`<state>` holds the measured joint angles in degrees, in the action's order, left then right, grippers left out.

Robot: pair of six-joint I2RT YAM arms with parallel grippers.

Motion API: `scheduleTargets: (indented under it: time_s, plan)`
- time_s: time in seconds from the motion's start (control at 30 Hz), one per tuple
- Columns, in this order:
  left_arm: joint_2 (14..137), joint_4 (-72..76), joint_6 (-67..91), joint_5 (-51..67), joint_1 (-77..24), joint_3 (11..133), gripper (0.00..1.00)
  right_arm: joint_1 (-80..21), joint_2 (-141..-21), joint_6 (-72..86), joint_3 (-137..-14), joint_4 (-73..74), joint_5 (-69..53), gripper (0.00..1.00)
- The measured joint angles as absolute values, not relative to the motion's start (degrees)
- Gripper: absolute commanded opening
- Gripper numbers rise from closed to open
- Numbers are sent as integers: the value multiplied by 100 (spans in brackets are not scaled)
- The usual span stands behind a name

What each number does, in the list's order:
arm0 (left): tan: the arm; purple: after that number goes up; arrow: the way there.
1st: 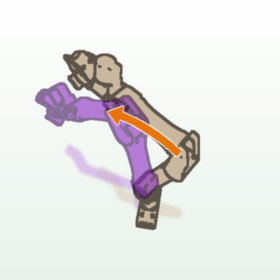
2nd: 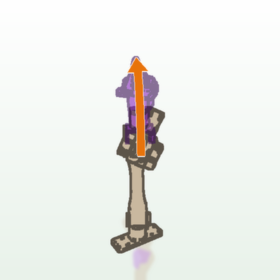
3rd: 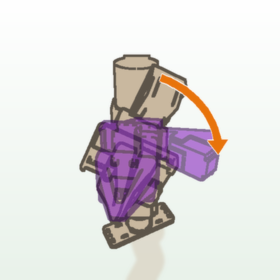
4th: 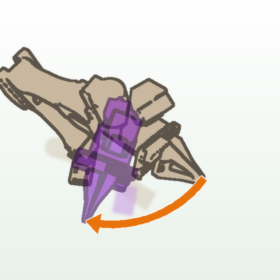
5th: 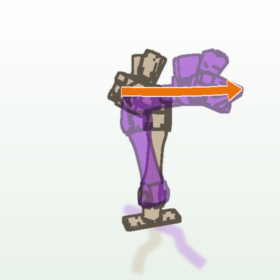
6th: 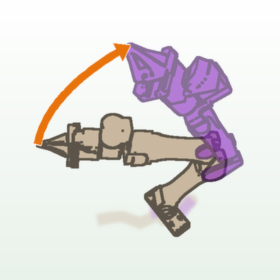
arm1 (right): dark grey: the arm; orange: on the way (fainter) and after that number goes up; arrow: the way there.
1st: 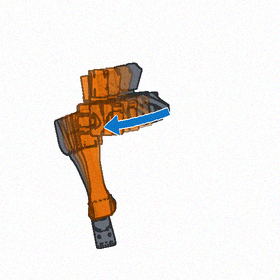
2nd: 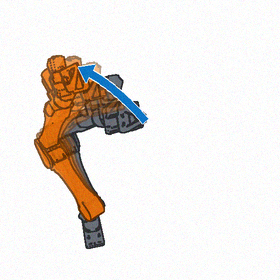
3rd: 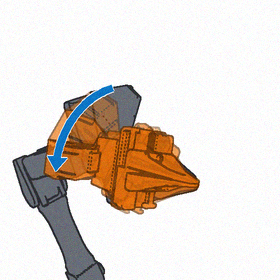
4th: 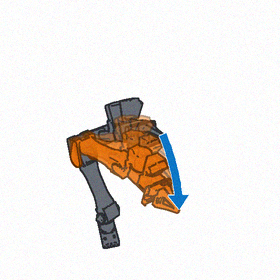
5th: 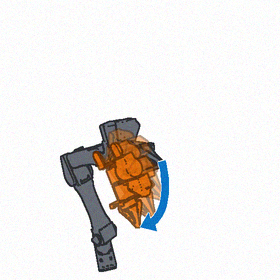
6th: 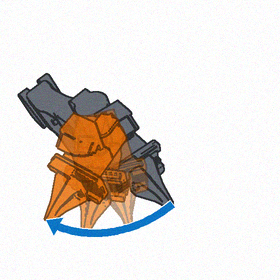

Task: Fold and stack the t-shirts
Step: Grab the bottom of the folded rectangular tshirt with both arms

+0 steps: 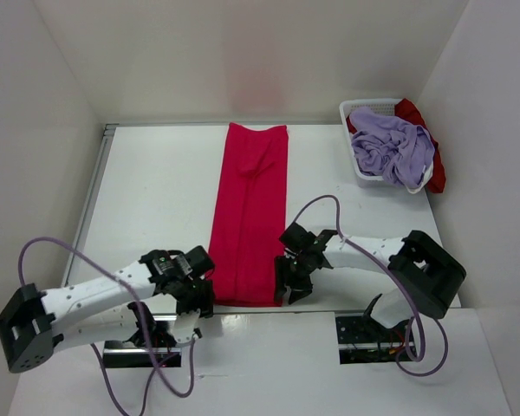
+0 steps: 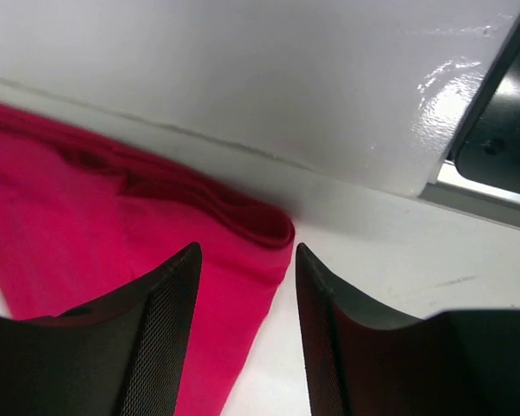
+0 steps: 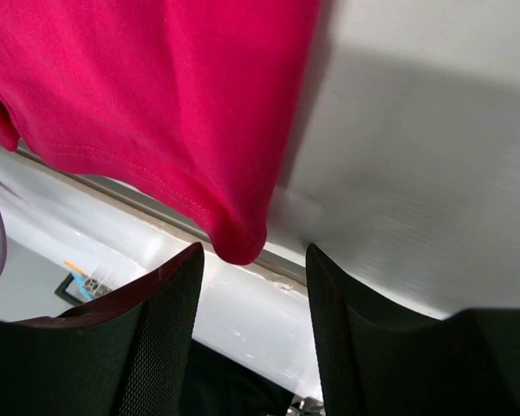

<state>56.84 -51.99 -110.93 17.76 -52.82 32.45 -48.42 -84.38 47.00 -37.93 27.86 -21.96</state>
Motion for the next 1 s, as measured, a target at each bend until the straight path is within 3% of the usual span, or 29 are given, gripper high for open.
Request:
scheduleTargets:
  time_s: [0.3, 0.6, 0.83, 0.97, 1.0]
  plan:
    - [7422, -4685, -11089, 1437, -5304, 3656, 50, -4834, -8510, 4676, -3824, 2777, -2322, 57]
    - [7701, -4475, -11063, 1356, -5304, 3826, 13, -4834, -8510, 4707, -3824, 2773, -2329, 57]
    - [7677, -4414, -10864, 1391, -5304, 3826, 4, -4834, -8812, 4724, -3955, 2764, -2491, 42]
    - [7649, -4386, -10617, 1459, -5304, 3837, 0, -4834, -9002, 4698, -4032, 2738, -2596, 24]
    - [7631, -4377, -10567, 1468, -5304, 3837, 0, -4834, -9028, 4689, -4034, 2735, -2606, 13]
